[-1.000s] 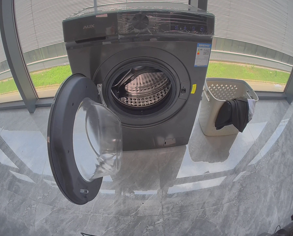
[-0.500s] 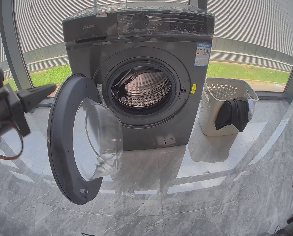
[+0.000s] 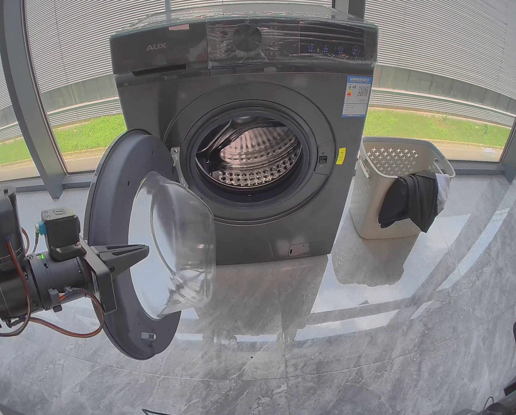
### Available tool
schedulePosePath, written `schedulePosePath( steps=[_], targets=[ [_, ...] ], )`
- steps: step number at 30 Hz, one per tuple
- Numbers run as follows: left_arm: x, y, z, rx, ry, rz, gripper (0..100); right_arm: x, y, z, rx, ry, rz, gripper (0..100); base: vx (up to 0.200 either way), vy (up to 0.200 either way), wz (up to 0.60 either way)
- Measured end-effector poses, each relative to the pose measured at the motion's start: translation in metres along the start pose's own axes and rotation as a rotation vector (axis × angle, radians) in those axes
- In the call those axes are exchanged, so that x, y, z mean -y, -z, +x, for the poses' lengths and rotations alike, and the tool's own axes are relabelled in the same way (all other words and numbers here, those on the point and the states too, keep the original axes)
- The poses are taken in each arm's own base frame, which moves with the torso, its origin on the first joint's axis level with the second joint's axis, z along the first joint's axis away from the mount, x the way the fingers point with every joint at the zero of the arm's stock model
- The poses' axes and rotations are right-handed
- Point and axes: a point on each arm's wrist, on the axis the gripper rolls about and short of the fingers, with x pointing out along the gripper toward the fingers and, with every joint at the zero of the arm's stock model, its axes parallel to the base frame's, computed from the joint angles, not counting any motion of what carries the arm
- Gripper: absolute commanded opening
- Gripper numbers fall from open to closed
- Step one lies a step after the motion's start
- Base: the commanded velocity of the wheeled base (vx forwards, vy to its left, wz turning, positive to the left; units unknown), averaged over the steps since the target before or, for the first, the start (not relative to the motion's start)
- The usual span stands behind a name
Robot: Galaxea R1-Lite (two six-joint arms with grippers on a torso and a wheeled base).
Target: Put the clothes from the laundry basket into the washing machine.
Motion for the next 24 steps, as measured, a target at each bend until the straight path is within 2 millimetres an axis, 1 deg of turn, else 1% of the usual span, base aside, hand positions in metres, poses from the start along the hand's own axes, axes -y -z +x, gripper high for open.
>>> schedulePosePath(
  steps=[5,11,16,24],
  targets=[
    [-0.004,0.01,0.006,-0.047,-0.027,-0.018,0,0.0,0.0,0.0,-0.001,0.0,-0.001,0,0.0,0.0,0.0],
    [-0.021,0.018,0.006,-0.08,-0.161,-0.048,0,0.0,0.0,0.0,0.0,0.0,0.0,0,0.0,0.0,0.0],
    [-0.035,0.021,-0.001,-0.086,-0.255,-0.074,0,0.0,0.0,0.0,-0.001,0.0,0.0,0,0.0,0.0,0.0],
    [-0.053,0.027,-0.014,-0.092,-0.385,-0.109,0,0.0,0.0,0.0,-0.002,-0.003,0.0,0,0.0,0.0,0.0]
  ],
)
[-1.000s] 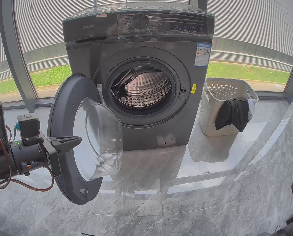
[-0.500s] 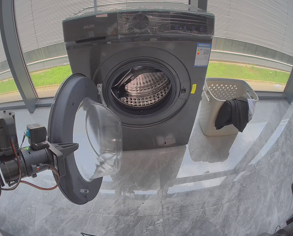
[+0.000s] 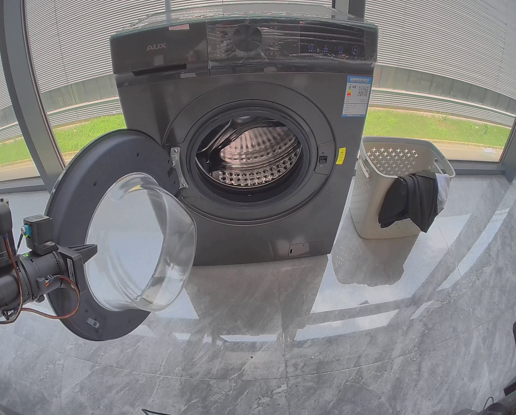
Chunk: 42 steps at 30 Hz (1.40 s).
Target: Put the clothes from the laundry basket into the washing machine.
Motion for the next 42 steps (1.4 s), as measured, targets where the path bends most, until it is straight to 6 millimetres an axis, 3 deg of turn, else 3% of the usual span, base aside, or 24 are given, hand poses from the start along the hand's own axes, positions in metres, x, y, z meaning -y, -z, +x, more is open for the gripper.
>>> schedulePosePath(
  steps=[13,21,25,30,34,37,42],
  targets=[
    [-0.047,0.0,-0.013,0.052,-0.217,-0.074,0,0.0,0.0,0.0,-0.002,0.0,-0.003,0,0.0,0.0,0.0],
    [-0.046,-0.018,-0.017,0.243,-0.096,-0.004,0,0.0,0.0,0.0,-0.002,0.0,-0.006,0,0.0,0.0,0.0],
    [-0.043,-0.02,-0.019,0.311,-0.065,-0.047,0,0.0,0.0,0.0,-0.002,0.0,-0.006,0,0.0,0.0,0.0],
    [-0.037,-0.005,-0.025,0.322,-0.054,-0.134,0,-0.001,0.0,0.0,-0.001,-0.028,-0.011,0,0.0,0.0,0.0],
    [-0.03,0.018,-0.033,0.278,-0.059,-0.181,0,-0.001,-0.006,-0.001,0.008,-0.046,-0.015,0,0.0,-0.1,0.0],
    [-0.024,0.037,-0.041,0.239,-0.061,-0.23,0,-0.002,-0.017,-0.002,0.023,-0.055,-0.02,0,0.0,-0.2,0.0],
    [-0.018,0.051,-0.05,0.221,-0.062,-0.293,0,-0.002,-0.041,0.0,0.043,-0.06,-0.026,0,0.0,-0.2,0.0]
  ],
)
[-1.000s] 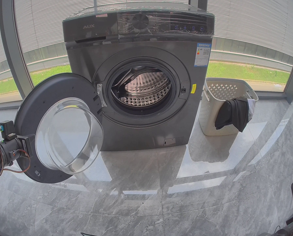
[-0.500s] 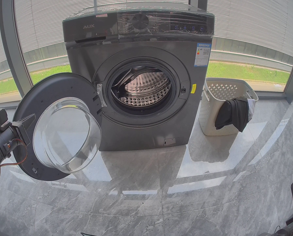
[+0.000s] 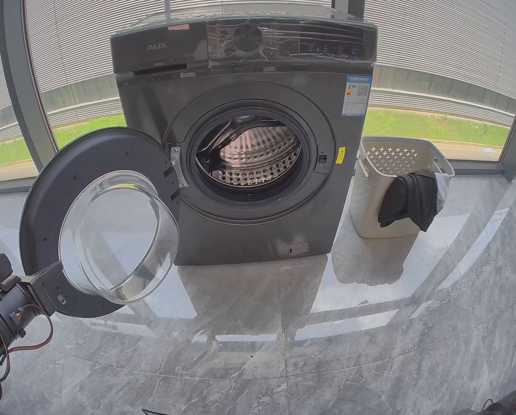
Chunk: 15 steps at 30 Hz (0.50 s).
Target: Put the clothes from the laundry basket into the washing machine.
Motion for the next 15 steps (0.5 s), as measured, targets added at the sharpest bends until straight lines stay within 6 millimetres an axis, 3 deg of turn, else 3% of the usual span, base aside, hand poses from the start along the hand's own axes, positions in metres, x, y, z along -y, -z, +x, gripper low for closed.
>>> schedulePosePath(
  steps=[5,15],
  targets=[
    [0.001,0.001,-0.003,0.007,0.002,-0.005,0,0.002,-0.011,0.004,-0.011,-0.003,0.003,0,0.0,-0.2,0.0],
    [0.007,-0.008,-0.013,0.09,0.065,0.0,0,0.003,-0.008,0.007,-0.04,-0.005,0.013,0,0.0,0.0,0.0]
  ],
)
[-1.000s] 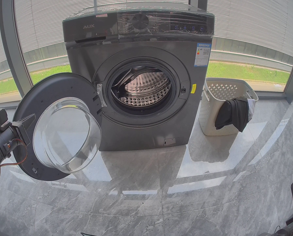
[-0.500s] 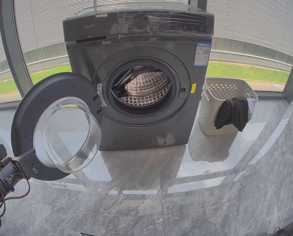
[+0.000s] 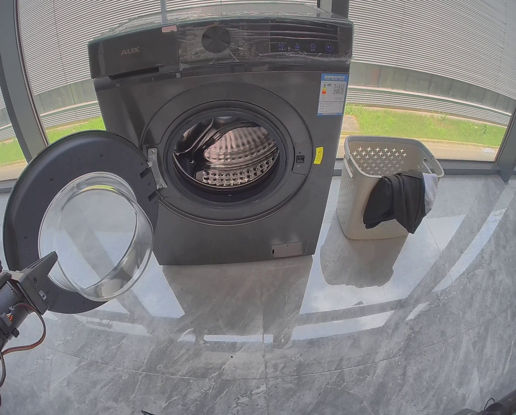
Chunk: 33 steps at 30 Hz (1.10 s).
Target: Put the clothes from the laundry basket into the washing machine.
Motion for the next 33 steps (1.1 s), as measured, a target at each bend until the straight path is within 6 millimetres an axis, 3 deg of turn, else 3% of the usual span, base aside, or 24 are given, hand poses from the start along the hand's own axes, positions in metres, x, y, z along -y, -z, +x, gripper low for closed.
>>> schedulePosePath(
  steps=[10,20,27,33],
  targets=[
    [0.026,-0.009,-0.048,0.129,0.178,-0.08,0,0.0,0.003,0.0,-0.006,-0.004,0.0,0,0.0,0.0,0.0],
    [0.044,0.026,-0.11,0.036,0.24,-0.163,0,-0.001,0.01,-0.003,-0.003,-0.005,-0.001,0,0.0,0.0,0.0],
    [0.047,0.043,-0.135,0.113,0.217,0.1,0,-0.002,0.012,-0.005,0.011,-0.004,-0.006,0,0.0,0.0,0.0],
    [0.038,0.055,-0.14,0.182,-0.06,0.225,0,-0.003,0.014,-0.008,0.018,0.0,-0.009,0,0.0,0.0,0.0]
  ],
)
